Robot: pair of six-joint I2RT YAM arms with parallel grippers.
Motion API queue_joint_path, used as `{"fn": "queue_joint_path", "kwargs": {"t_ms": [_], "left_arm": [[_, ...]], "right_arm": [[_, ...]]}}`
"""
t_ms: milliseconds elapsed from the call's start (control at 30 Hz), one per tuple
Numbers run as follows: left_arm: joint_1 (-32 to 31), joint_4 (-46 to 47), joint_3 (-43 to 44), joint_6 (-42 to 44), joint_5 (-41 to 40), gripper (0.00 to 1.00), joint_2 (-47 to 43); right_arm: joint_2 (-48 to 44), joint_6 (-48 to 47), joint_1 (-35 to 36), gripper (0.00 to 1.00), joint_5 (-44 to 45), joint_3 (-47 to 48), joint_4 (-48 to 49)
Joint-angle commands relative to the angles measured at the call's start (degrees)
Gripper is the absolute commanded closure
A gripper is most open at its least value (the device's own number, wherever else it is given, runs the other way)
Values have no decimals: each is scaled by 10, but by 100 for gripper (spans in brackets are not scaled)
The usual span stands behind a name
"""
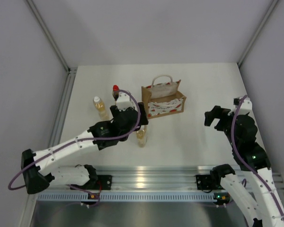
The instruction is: Take the personal care products out of the canvas bag
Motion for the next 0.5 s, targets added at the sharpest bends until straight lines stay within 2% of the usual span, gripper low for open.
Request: {"fn": "queue_joint_path", "kwargs": {"t_ms": [0,167,300,400,467], "left_arm": [[53,-104,35,-13,4,1,-52],[206,-208,4,-11,56,1,-138],[219,-293,13,-2,39,2,-229],[219,-356,27,23,6,1,-247],[219,-356,17,36,-2,2,-258]], "right_arm": [[-29,-27,-1,1,89,21,-30],[-59,-44,5,1,121,22,-29],[-80,-51,30,0,156,18,-33],[-94,-62,74,1,165,13,-36],[-95,-66,93,1,186,14,-40]]}}
